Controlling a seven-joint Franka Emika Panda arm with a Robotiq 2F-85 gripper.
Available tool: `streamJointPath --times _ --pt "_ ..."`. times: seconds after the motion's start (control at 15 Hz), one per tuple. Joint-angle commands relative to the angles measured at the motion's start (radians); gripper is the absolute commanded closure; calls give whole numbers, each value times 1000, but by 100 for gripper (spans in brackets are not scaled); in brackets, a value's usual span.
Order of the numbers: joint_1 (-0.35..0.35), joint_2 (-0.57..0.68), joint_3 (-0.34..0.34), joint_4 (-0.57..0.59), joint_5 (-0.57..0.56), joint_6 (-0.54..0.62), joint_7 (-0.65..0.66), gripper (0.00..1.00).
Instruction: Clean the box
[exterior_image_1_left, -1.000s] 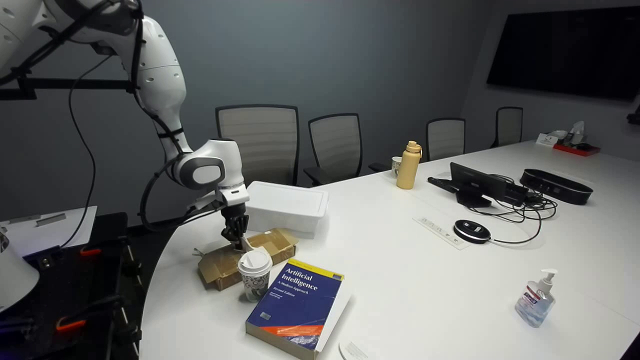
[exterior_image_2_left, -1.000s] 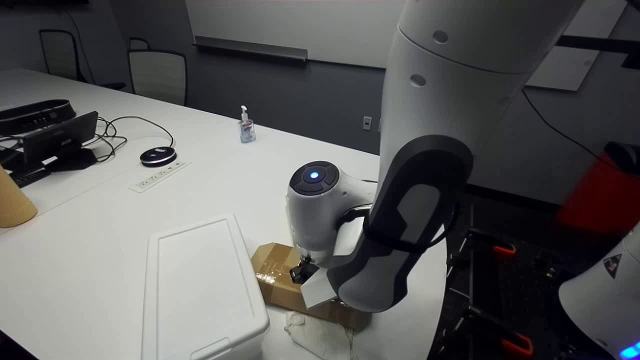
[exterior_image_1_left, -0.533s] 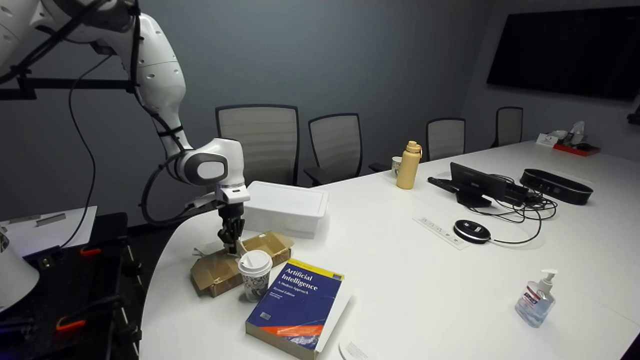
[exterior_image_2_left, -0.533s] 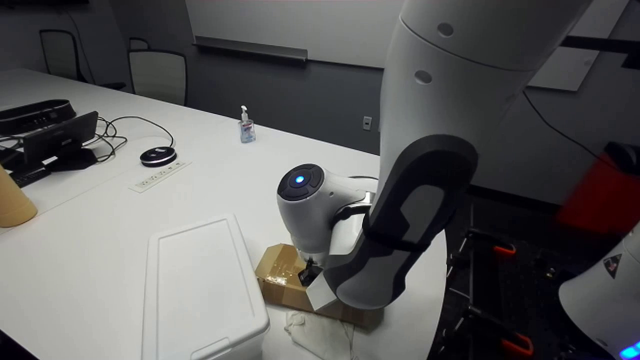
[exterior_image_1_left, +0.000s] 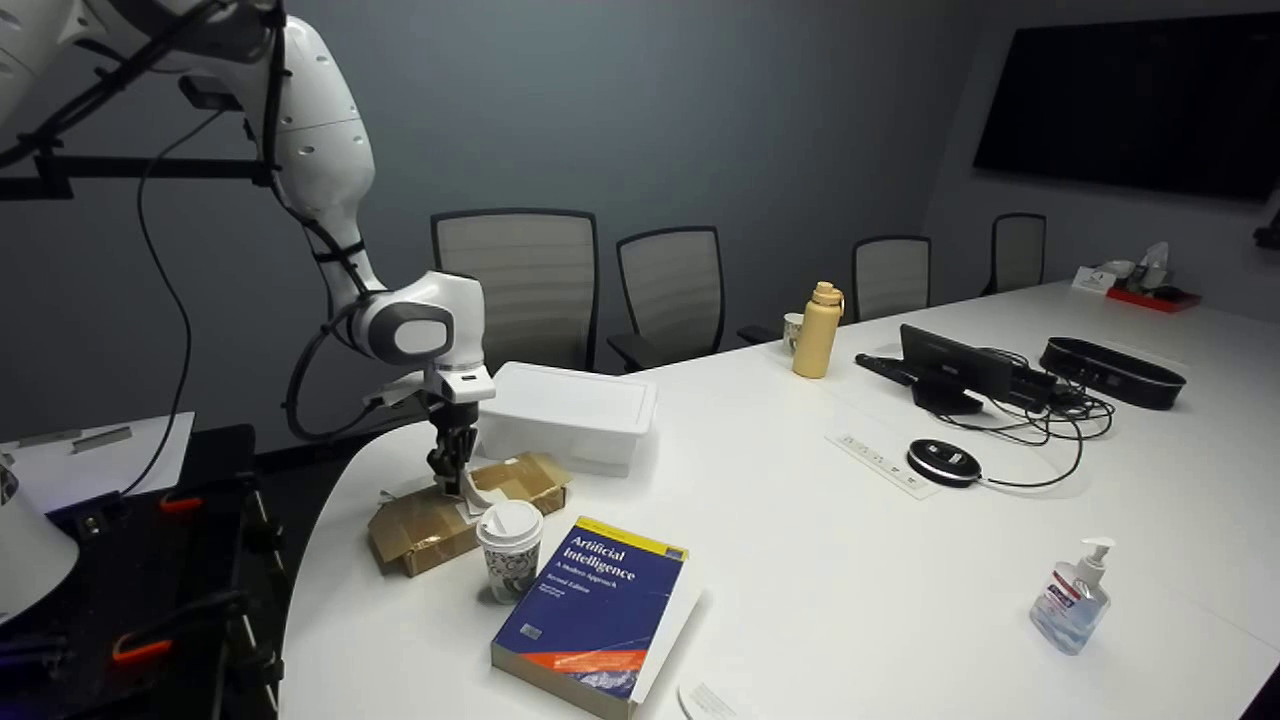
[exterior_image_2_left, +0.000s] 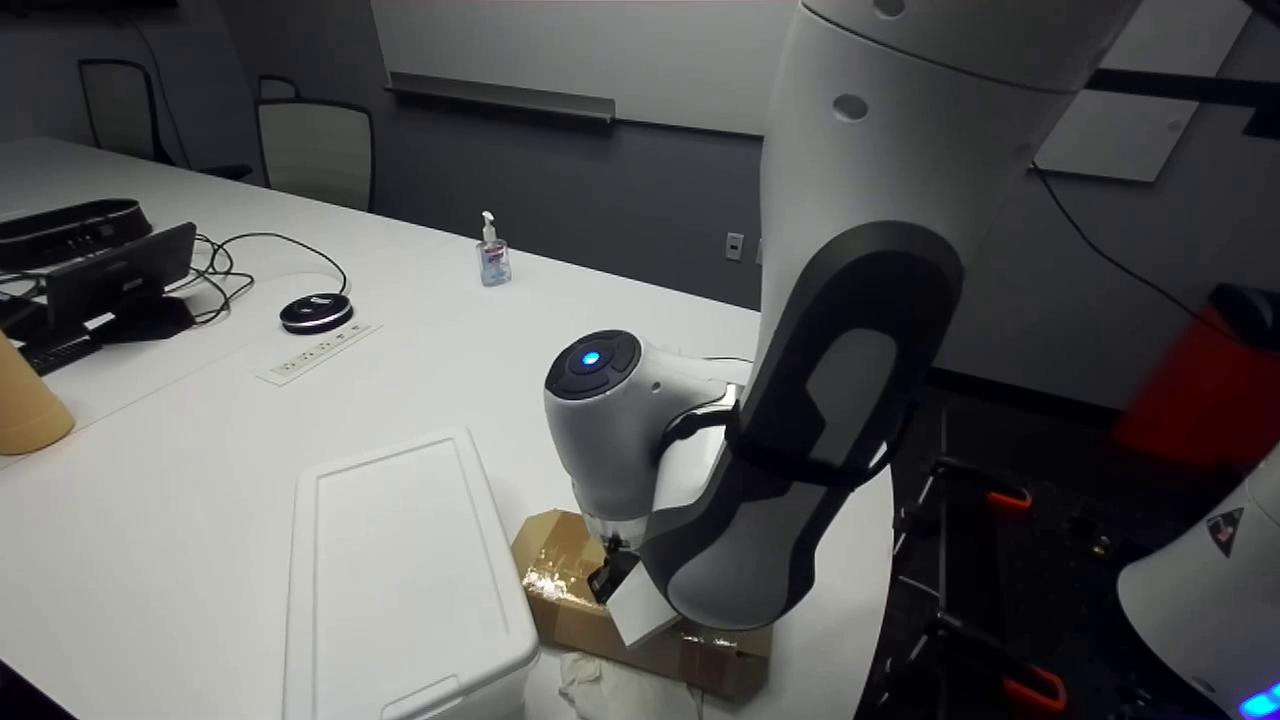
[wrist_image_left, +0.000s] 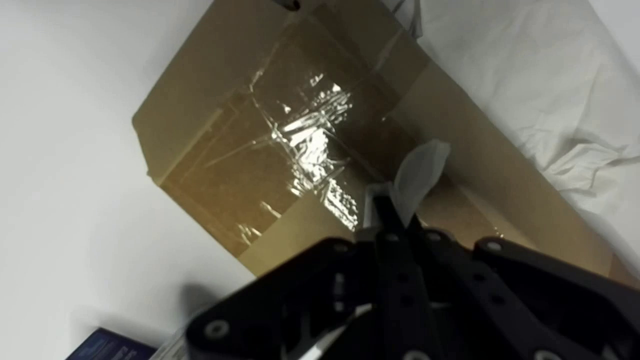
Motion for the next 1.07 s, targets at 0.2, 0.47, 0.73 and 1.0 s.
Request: streamJointPath --times 0.2,0.47,0.73,1.0 --pt "135 36 -127 -27 -63 131 143 100" --pt "290 71 -265 -30 -96 33 214 100" --pt "281 36 -236 -46 -122 -57 171 100" --pt "156 -22 -111 -60 -105 -36 63 100"
